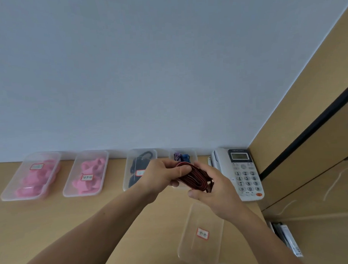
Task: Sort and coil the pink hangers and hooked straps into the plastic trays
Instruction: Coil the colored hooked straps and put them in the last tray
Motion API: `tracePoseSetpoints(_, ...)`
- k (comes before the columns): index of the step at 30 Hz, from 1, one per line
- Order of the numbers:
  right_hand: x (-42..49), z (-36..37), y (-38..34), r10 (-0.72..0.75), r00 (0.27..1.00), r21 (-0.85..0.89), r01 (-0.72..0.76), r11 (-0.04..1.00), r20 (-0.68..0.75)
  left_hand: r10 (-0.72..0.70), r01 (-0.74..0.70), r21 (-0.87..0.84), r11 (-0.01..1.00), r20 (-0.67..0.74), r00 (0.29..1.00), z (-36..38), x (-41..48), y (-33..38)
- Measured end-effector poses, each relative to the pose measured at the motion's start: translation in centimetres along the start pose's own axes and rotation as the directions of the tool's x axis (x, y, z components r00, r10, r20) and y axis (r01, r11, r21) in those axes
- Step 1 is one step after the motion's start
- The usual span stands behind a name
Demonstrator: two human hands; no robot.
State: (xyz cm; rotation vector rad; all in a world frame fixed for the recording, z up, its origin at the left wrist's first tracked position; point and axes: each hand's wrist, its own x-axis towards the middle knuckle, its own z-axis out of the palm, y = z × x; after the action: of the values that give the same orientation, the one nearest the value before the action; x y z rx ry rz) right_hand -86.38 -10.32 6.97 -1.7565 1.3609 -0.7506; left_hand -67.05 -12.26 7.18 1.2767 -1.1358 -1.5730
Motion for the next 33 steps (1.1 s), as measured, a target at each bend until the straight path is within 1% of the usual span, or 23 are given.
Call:
tracePoseSetpoints(4,0.9,0.6,-0.5,0.053,0.998,0.072,-0.054,0.996,0.015,0.017,-0.018,-0.068,0.997,-0.015,1.0,-1.1,0.7,-0.8)
tracePoseSetpoints(8,1.9,0.4,0.2,0.096,0.995,0.273,-0.101,0.957,0.034,0.001,-0.001,-0.127,0.992,-0.005,1.0,-1.4,1.6,-1.6)
tracePoseSetpoints(11,2.8,-0.2,1.3,0.107,0.989,0.379,-0.139,0.915,0.102,-0.043,0.042,-0.149,0.988,-0.003,0.999,-1.1,2.4,-2.2)
tracePoseSetpoints(13,3.9,-0.6,2.2,0.109,0.985,0.382,-0.153,0.911,0.135,-0.084,0.084,-0.185,0.979,0.007,0.996,-1.0,3.0,-2.4)
tracePoseSetpoints(15,5.4,-1.2,3.1,0.118,0.98,0.341,-0.168,0.925,0.163,-0.126,0.13,-0.246,0.961,0.029,0.992,-1.0,3.6,-2.6)
tracePoseSetpoints(18,7.8,-2.7,4.2,0.121,0.956,0.29,-0.2,0.936,0.269,-0.143,0.156,-0.32,0.935,0.065,0.988,-0.9,4.8,-2.7)
tracePoseSetpoints(20,9.4,-3.6,4.8,0.094,0.928,0.318,-0.218,0.923,0.361,-0.128,0.146,-0.349,0.926,0.074,0.989,-0.8,5.7,-2.8)
tracePoseSetpoints(22,10.9,-4.2,5.6,0.067,0.897,0.389,-0.256,0.885,0.437,-0.119,0.135,-0.378,0.916,0.066,0.991,-0.7,6.5,-3.0)
tracePoseSetpoints(24,12.1,-4.2,6.4,0.054,0.879,0.428,-0.283,0.858,0.473,-0.121,0.128,-0.404,0.906,0.043,0.992,-0.5,7.2,-3.4)
tracePoseSetpoints(26,12.9,-3.9,7.0,0.053,0.877,0.428,-0.286,0.857,0.478,-0.135,0.126,-0.425,0.896,0.01,0.991,-0.4,7.7,-4.0)
tracePoseSetpoints(29,13.6,-3.3,7.6,0.056,0.88,0.363,-0.251,0.897,0.471,-0.16,0.106,-0.459,0.882,-0.08,0.984,-0.1,8.2,-4.8)
tracePoseSetpoints(33,14.6,-3.2,8.0,0.029,0.865,0.291,-0.2,0.936,0.501,-0.167,0.078,-0.481,0.873,-0.145,0.975,0.5,8.4,-5.3)
